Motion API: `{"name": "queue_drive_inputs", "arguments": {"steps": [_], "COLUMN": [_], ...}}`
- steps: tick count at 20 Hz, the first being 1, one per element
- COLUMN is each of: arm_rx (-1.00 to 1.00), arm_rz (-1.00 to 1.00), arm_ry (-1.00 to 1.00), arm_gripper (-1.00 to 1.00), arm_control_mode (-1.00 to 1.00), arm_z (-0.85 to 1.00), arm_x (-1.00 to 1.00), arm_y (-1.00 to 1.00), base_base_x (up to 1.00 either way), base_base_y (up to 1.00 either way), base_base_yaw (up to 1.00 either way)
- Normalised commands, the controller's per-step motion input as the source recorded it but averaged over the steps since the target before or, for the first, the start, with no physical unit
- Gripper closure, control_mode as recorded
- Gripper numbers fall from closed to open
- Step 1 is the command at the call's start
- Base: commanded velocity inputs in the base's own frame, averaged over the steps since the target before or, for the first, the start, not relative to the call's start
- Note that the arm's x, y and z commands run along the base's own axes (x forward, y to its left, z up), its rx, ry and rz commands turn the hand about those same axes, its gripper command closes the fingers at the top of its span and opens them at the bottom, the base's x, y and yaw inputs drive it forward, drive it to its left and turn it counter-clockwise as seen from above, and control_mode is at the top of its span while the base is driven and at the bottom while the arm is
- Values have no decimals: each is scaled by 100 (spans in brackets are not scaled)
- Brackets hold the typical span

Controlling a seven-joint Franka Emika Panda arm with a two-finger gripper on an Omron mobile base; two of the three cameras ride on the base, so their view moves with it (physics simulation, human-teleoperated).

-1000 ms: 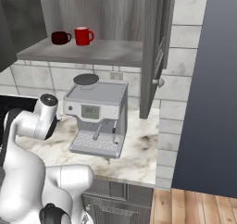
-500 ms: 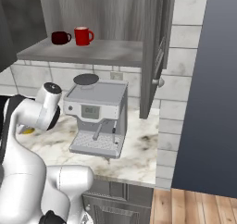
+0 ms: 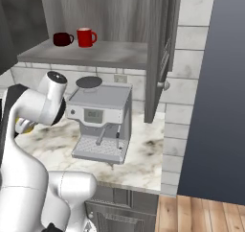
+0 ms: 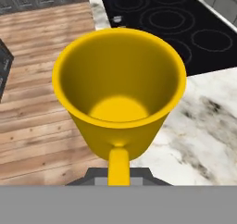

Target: Pick the mug on the counter and place it in the cabinet with the handle facing the right, like the mugs already inside.

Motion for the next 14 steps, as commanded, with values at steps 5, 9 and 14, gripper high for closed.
{"name": "queue_drive_inputs", "arguments": {"steps": [5,9,14], "arm_rx": [0,1,5], "arm_rz": [0,-1,-4], "arm_ry": [-4,-11,-11], "arm_gripper": [100,100,100], "arm_control_mode": [-100,-100,-100], "arm_z": [71,49,51], "arm_x": [-7,-2,0], "arm_y": [-23,-11,0], "base_base_x": [0,0,0], "base_base_y": [0,0,0], "base_base_yaw": [0,0,0]}}
